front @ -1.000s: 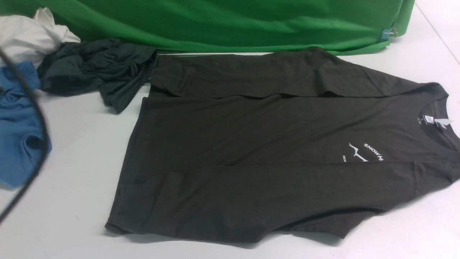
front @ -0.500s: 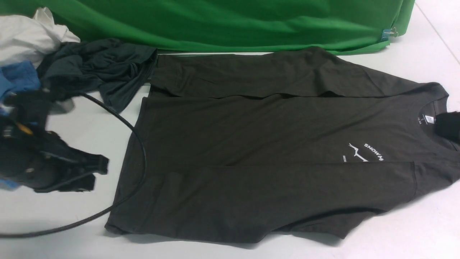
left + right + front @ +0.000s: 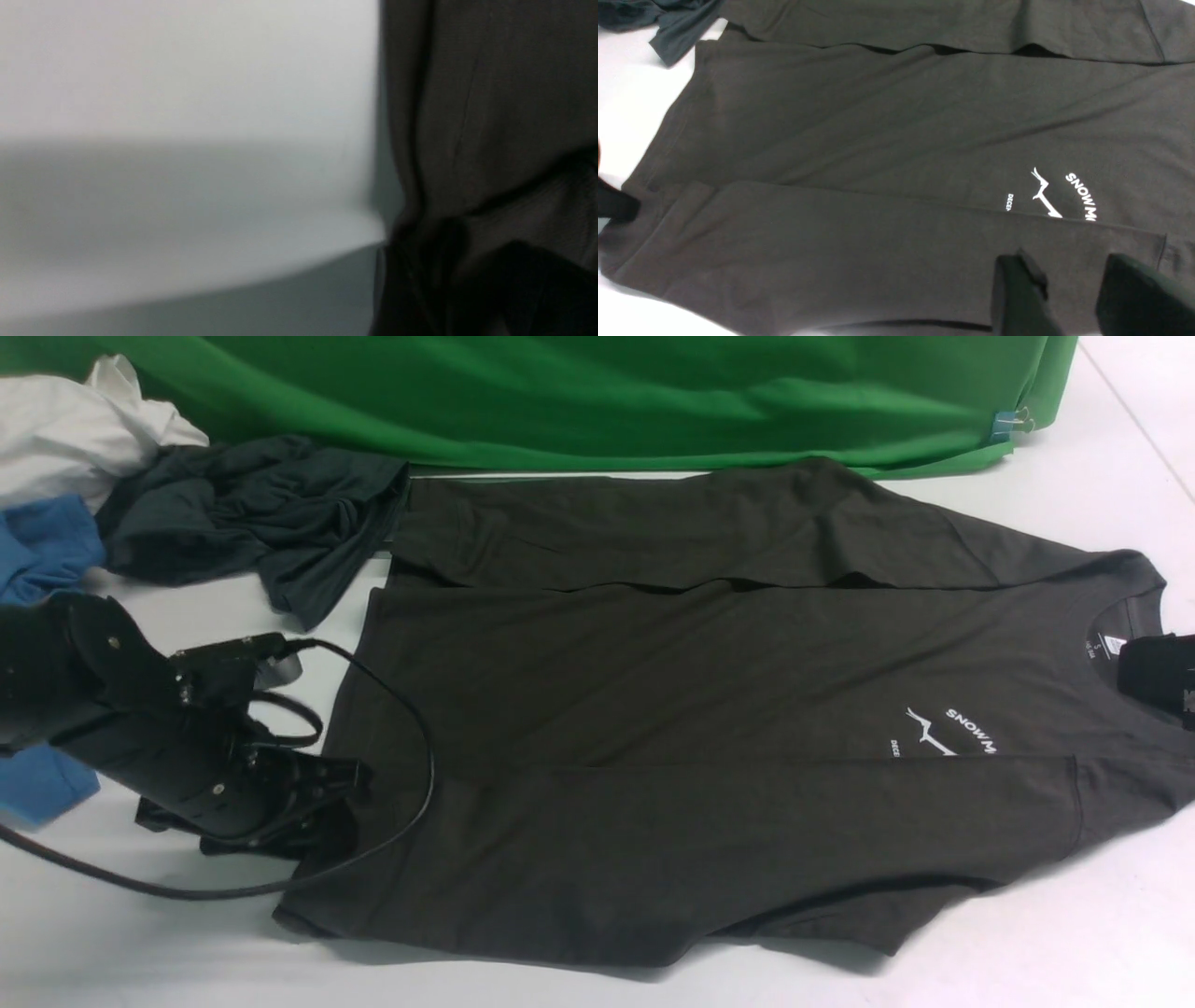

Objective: Fold a long-sleeved shirt on a white desktop.
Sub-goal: 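Grasp the left edge of the dark T-shirt lying flat on the table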

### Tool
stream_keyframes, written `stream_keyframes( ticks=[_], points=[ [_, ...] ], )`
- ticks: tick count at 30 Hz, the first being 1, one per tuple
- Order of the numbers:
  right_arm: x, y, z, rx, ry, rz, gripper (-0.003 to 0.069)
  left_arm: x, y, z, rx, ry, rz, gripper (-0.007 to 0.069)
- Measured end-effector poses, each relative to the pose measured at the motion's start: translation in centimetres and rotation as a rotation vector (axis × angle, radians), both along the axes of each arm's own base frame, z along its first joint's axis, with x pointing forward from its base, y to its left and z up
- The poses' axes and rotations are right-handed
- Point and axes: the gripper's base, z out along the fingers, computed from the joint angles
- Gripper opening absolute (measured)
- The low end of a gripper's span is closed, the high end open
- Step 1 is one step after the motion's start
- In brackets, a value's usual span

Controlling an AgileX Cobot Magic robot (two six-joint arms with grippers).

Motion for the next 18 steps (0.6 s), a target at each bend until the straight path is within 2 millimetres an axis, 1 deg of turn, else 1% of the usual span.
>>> stream_keyframes(
  ticks=[8,12,13,18],
  points=[
    [0.0,0.0,0.0,0.000,0.000,0.000,0.0241,0.2,0.0,0.1,-0.008,-0.014,0.019,0.0338],
    [0.0,0.0,0.0,0.000,0.000,0.000,0.0241,-0.2,0.2,0.7,0.012,-0.015,0.031,0.0342],
    [0.0,0.0,0.0,0.000,0.000,0.000,0.0241,-0.3,0.2,1.0,0.018,-0.020,0.028,0.0342],
    [0.0,0.0,0.0,0.002,-0.006,0.000,0.0241,-0.5,0.3,4.1,0.034,-0.134,0.012,0.0343]
  ],
)
